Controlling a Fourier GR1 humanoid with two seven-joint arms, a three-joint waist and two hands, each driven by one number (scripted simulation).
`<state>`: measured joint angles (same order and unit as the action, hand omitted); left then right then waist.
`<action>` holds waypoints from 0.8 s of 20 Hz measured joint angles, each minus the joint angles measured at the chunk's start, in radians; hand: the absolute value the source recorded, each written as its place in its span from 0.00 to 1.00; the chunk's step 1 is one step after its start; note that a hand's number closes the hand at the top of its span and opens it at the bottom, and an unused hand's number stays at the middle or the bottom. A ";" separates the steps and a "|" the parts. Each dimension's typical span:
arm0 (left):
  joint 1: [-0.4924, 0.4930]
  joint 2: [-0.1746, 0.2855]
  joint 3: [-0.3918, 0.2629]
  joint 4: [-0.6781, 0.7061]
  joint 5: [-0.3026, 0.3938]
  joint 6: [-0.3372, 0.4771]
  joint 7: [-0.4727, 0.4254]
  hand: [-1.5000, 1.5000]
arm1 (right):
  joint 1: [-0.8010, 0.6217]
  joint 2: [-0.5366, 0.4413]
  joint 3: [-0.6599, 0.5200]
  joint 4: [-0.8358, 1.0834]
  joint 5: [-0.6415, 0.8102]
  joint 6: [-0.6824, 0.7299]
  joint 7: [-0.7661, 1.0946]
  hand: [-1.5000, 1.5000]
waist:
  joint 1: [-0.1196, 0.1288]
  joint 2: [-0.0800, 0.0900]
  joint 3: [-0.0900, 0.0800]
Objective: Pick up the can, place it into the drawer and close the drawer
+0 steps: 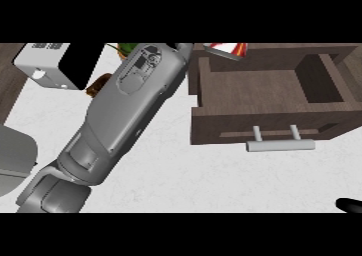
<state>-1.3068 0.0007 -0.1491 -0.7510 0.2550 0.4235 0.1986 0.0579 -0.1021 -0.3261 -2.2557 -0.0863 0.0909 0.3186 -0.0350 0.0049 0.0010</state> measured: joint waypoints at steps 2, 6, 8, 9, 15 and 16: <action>-0.060 0.000 -0.005 0.051 0.014 0.006 0.011 1.00 | -0.005 -0.006 -0.001 -0.004 -0.004 0.004 0.004 0.00 | -0.004 0.001 0.000; -0.132 0.000 -0.044 0.131 0.059 0.028 0.009 1.00 | -0.019 -0.006 0.001 -0.008 -0.006 -0.005 0.015 0.00 | -0.013 0.003 0.000; -0.158 -0.001 -0.049 0.181 0.074 0.025 -0.009 1.00 | -0.027 -0.014 -0.002 -0.016 -0.008 -0.009 0.038 0.00 | -0.016 0.005 0.000; -0.173 -0.001 -0.051 0.207 0.083 0.025 -0.019 1.00 | -0.029 -0.012 0.007 -0.015 0.000 -0.010 0.037 0.00 | -0.020 0.007 0.001; -0.256 -0.001 -0.097 0.312 0.127 0.074 -0.041 1.00 | -0.053 -0.039 -0.003 -0.026 -0.027 -0.001 0.072 0.00 | -0.043 0.011 0.001; -0.261 -0.001 -0.102 0.328 0.133 0.084 -0.050 0.00 | -0.058 -0.043 -0.005 -0.022 -0.030 -0.001 0.075 0.00 | -0.045 0.012 0.002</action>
<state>-1.5674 0.0000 -0.2514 -0.4234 0.3877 0.5076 0.1484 0.0001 -0.1452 -0.3313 -2.2774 -0.1165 0.0903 0.3939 -0.0800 0.0171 0.0026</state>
